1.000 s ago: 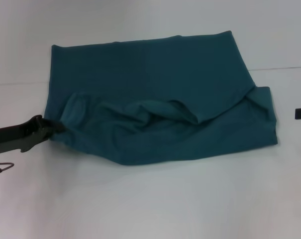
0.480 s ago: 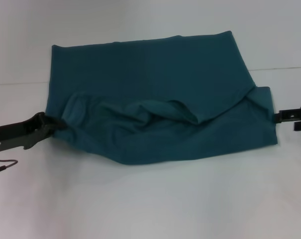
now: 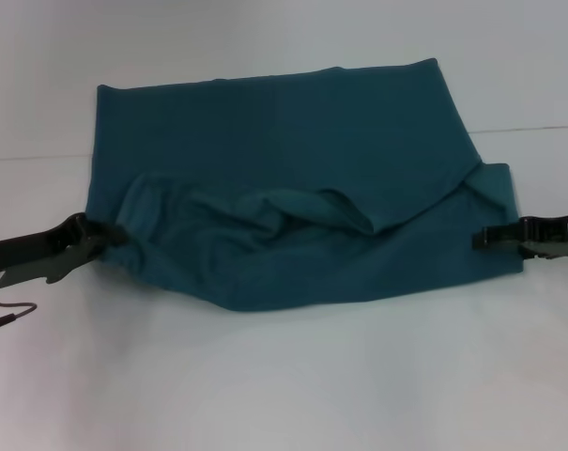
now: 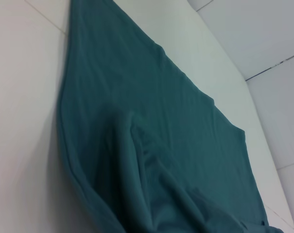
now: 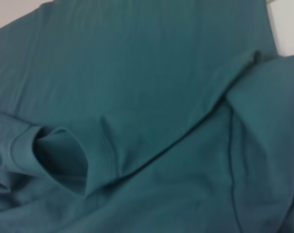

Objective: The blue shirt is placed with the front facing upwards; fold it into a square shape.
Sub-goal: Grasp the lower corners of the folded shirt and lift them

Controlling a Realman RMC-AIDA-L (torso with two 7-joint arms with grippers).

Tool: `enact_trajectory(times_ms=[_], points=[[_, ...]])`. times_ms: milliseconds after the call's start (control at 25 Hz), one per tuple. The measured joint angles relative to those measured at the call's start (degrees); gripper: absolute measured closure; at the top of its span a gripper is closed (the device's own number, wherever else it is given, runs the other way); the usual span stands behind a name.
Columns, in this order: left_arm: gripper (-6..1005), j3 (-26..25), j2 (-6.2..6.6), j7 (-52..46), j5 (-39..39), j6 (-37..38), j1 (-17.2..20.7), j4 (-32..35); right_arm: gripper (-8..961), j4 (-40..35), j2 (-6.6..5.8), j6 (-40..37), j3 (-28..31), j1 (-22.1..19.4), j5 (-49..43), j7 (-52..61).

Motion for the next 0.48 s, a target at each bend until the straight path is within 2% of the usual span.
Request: enact_trajectory(times_ms=[480], points=[[908, 0.0, -0.11, 0.4, -0.8, -0.6, 0.2, -0.1, 156, 2.1, 0.45, 2.1, -1.6, 1.2, -0.3, 0.4]])
